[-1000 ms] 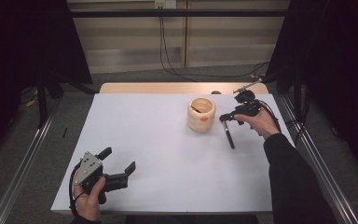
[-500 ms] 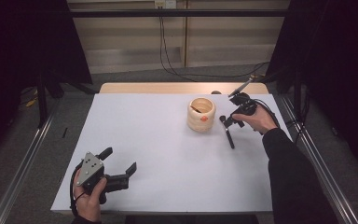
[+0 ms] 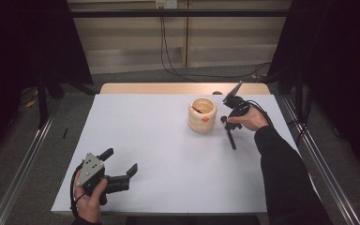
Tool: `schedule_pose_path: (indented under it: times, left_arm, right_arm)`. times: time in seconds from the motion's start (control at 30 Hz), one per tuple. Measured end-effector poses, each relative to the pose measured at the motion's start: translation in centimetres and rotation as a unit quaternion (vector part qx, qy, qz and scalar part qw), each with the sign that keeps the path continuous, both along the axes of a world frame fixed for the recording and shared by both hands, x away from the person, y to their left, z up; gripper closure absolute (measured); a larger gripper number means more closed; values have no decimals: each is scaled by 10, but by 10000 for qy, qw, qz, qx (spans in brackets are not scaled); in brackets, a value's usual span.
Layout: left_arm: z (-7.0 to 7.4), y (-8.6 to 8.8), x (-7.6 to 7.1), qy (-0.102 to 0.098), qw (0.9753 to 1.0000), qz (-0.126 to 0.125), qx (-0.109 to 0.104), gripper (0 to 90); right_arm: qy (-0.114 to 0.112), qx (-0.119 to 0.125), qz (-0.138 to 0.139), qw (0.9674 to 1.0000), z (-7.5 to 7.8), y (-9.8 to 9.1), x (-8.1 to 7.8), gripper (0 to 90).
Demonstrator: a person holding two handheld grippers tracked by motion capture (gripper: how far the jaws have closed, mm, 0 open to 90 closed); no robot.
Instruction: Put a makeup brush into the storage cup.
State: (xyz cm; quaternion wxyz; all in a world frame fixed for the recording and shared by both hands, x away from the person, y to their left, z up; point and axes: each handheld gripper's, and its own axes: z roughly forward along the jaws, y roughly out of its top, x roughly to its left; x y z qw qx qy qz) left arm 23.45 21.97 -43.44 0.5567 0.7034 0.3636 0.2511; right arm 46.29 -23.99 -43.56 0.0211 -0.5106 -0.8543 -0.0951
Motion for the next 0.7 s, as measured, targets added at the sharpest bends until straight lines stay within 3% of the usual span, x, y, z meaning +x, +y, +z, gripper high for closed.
schedule_pose_path:
  times: [0.27,0.7]
  left_arm:
    - [0,0,0,2,10000,17,24,10]
    - [0,-1,0,9,10000,-9,0,9]
  right_arm:
    - [176,-62,-127,9997,-3,-1,2,714]
    - [106,-104,-179,9997,-7,8,3,724]
